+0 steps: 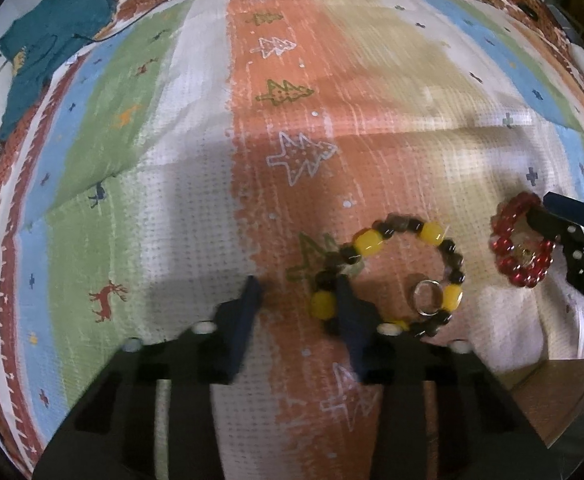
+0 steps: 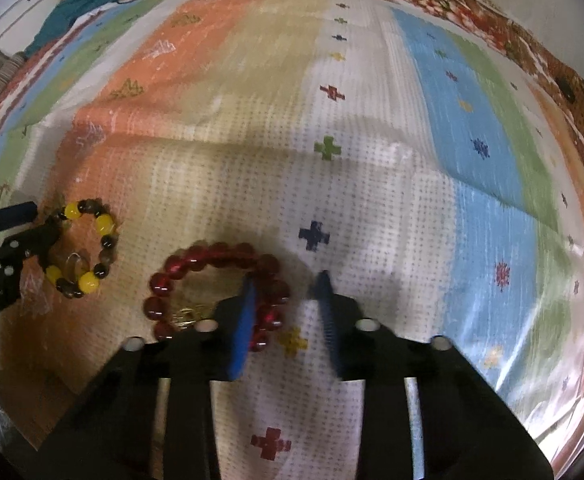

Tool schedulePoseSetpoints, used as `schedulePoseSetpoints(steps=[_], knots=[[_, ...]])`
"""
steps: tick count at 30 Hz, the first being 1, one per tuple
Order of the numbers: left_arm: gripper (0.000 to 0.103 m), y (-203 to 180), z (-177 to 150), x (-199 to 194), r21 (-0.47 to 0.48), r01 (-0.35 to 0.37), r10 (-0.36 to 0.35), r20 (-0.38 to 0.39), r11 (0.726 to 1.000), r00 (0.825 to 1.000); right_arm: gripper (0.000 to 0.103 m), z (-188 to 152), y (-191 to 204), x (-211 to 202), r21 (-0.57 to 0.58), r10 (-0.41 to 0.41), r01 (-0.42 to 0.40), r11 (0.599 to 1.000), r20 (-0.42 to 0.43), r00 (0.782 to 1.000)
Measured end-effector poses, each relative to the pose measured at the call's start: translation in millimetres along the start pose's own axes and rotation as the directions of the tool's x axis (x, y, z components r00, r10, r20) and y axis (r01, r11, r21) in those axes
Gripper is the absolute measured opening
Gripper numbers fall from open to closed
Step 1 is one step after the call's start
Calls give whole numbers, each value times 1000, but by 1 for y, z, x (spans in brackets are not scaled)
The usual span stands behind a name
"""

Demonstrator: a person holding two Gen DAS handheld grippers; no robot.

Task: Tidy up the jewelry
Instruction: 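Grasp yellow-black bracelet with left gripper while right gripper grasps red bead bracelet, then carry both bracelets over the silver tin and open both grippers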

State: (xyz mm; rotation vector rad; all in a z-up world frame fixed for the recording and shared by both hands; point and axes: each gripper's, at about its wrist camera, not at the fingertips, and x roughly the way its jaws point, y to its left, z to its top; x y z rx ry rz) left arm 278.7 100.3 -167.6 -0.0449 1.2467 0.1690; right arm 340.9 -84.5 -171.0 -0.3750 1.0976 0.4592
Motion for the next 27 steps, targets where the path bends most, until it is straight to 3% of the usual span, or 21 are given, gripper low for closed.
schedulePoseSetpoints(steps=[1, 7, 14, 27], knots=[[11, 1, 0, 0, -3, -3, 3, 4, 1000, 1000, 17, 0, 1, 0, -2, -6, 6, 1000, 7, 1000], [11, 4, 3, -6, -31, 11, -10, 3, 999, 1000, 15, -2, -7, -6, 5, 17, -17, 1000, 40, 999], [11, 3, 8, -32, -65, 16, -11, 70, 998, 997, 14, 1, -7, -30, 9, 41, -42, 999, 103, 994], [11, -11, 8, -80, -86, 127, -111, 169, 988, 979, 14, 3, 0, -73, 17, 134, -140, 990, 194, 972]])
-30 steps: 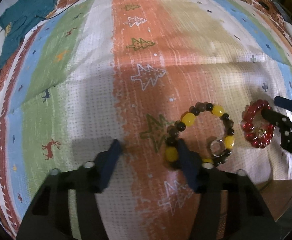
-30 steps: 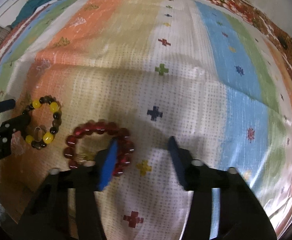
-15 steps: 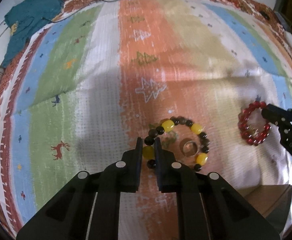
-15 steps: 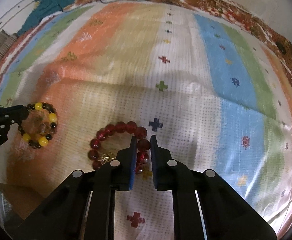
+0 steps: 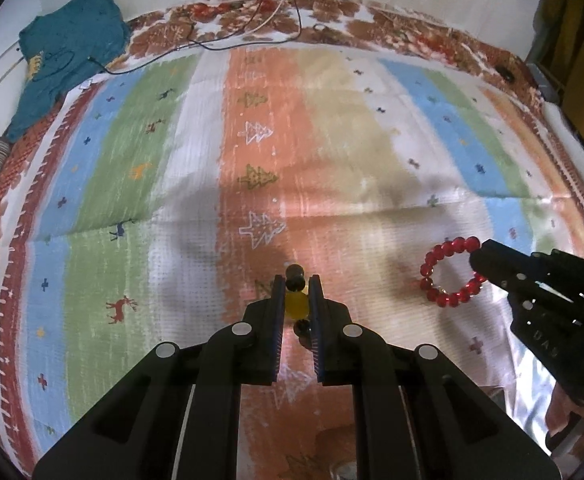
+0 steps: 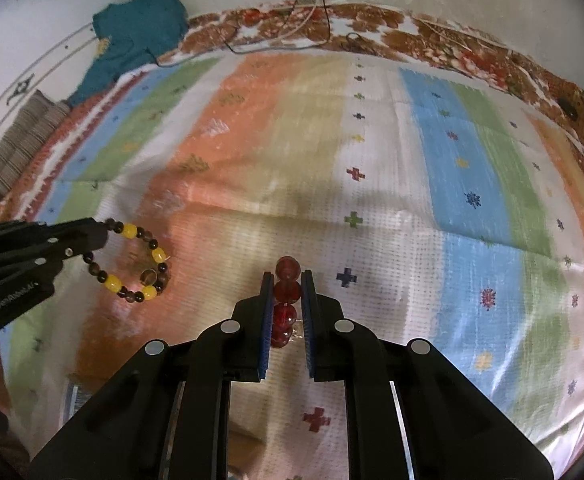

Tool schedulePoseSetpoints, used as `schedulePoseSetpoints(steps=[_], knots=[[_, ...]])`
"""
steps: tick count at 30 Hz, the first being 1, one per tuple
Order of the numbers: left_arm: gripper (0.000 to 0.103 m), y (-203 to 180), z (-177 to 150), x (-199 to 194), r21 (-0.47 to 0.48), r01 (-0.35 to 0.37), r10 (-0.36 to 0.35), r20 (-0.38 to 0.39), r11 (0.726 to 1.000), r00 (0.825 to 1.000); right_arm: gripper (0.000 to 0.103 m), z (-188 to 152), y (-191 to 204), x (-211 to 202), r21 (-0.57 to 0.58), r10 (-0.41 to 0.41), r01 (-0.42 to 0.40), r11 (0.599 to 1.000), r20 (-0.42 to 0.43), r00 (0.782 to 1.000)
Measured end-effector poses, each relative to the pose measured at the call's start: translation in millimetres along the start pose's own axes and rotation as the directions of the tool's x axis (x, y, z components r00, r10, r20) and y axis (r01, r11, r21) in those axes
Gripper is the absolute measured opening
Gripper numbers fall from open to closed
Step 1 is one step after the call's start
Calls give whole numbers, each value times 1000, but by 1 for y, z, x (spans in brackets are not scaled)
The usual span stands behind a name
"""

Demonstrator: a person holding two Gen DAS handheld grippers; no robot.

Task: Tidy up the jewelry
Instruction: 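Carry both bracelets over the silver tin and open both grippers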

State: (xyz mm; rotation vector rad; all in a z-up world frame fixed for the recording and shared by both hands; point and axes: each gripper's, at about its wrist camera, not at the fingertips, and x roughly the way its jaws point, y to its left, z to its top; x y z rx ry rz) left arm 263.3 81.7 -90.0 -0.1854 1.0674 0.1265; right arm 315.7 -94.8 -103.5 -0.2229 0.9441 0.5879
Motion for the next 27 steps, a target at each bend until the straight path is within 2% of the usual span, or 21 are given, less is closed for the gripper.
schedulePoseSetpoints(steps=[14, 27], knots=[[11, -7, -2, -33, -1, 33, -33, 54, 999, 998, 14, 1, 3, -40, 15, 23, -25, 1000, 107, 994], [11, -16, -11, -65, 17, 71, -73, 94, 997, 993, 14, -9, 5, -59, 24, 35, -38, 999, 127, 991]])
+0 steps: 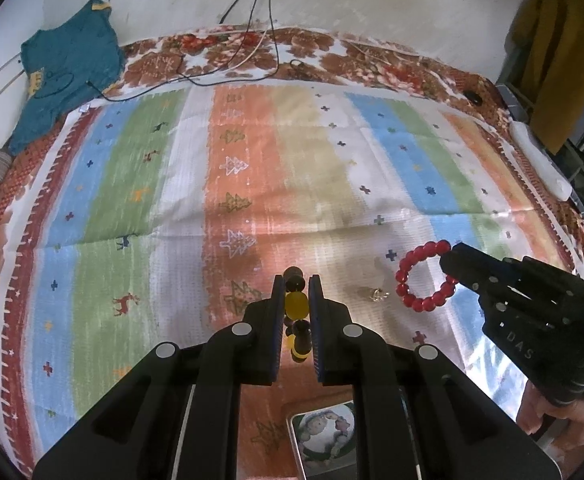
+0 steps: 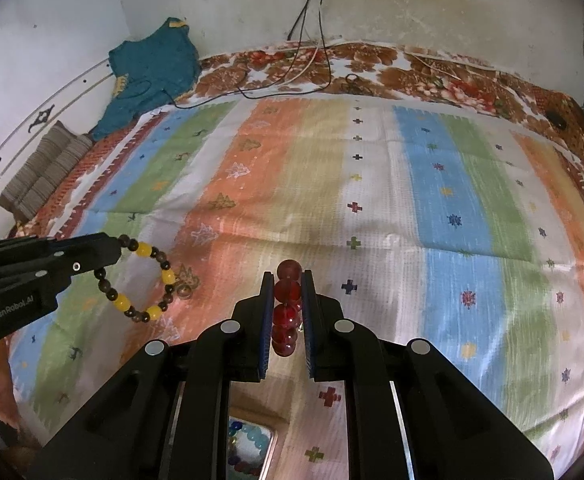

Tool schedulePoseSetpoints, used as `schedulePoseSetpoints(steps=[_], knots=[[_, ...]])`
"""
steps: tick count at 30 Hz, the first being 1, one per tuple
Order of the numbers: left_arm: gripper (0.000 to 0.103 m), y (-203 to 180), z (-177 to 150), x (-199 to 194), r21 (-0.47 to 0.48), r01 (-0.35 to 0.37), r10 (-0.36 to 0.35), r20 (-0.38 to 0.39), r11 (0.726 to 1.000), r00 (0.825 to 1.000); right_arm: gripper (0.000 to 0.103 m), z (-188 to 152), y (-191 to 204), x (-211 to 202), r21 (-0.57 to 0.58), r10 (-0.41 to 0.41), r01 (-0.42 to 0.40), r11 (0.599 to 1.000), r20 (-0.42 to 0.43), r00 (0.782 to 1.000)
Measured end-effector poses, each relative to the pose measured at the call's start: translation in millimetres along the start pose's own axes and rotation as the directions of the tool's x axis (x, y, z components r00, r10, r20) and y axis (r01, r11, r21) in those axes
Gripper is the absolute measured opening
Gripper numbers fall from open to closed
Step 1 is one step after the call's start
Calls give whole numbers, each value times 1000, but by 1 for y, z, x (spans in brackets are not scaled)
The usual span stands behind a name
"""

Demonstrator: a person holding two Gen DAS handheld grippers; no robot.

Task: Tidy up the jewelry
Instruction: 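Carry both bracelets over the silver tin and open both grippers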

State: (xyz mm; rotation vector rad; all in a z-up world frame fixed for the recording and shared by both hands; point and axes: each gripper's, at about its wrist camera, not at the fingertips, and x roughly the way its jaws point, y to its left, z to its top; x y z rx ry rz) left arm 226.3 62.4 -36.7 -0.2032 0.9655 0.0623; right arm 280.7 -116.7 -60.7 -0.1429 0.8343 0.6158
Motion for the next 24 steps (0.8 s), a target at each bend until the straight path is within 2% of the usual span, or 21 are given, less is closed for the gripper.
schedulePoseSetpoints(steps=[6, 24], knots=[[11, -6, -8, -10, 26, -8, 8, 11, 1000, 1000, 14, -5, 2, -13, -1, 2, -2, 1000, 19, 1000], [11, -30, -28, -50, 80, 32, -36, 47, 996, 998, 14, -19, 27, -54, -67, 26, -21, 997, 63, 998]])
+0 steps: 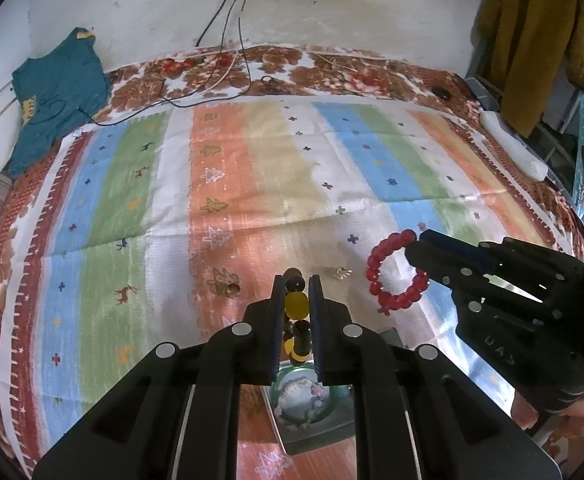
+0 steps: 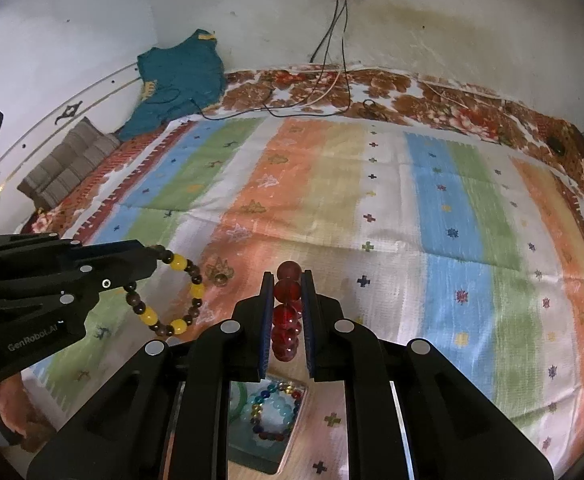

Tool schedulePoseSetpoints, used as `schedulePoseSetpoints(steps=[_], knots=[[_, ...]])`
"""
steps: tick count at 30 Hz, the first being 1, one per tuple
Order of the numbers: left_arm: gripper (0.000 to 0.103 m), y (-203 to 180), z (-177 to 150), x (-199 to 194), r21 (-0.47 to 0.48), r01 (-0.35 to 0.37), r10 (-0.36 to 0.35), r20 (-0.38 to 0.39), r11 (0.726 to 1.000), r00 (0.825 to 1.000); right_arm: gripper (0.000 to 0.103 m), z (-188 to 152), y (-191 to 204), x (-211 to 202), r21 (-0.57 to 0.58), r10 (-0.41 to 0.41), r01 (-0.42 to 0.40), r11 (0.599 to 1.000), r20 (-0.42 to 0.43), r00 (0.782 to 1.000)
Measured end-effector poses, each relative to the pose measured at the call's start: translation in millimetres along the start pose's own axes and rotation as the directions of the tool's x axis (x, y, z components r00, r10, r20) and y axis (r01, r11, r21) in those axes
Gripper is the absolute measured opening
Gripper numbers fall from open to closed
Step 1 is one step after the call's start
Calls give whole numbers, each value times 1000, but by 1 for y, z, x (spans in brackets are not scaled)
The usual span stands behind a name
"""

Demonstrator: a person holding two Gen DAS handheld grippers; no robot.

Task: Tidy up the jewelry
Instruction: 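Carry both bracelets over the silver tin and open both grippers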

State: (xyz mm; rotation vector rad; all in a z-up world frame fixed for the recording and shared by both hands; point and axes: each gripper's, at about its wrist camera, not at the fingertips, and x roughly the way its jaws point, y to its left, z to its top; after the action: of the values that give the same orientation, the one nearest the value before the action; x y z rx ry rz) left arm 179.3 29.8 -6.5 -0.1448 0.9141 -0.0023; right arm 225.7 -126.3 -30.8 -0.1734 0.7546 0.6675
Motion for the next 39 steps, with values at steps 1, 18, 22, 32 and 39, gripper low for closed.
schedulePoseSetpoints(steps=[1, 18, 22, 32, 39], knots=[[11, -1, -1, -3, 3, 3, -3, 4, 1000, 1000, 14, 0, 0, -1, -1, 2, -2, 1000, 0, 1000], [11, -13, -19, -32, 24, 21, -22, 29, 999, 999, 14, -16, 7, -18, -7, 21, -21, 1000, -10, 1000], [11, -15, -25, -37, 22, 19, -20, 36, 1000, 999, 14, -21, 12, -22, -17, 27, -27, 999, -13, 1000], [11, -19, -35, -50, 20, 39, -40, 48, 999, 998, 14, -31, 19, -35, -16, 74, -75, 997, -18, 997], [11, -20, -38, -52, 18, 39, -40, 50, 999, 998, 14, -36, 25, -39, -24, 85, -86, 996, -28, 996]])
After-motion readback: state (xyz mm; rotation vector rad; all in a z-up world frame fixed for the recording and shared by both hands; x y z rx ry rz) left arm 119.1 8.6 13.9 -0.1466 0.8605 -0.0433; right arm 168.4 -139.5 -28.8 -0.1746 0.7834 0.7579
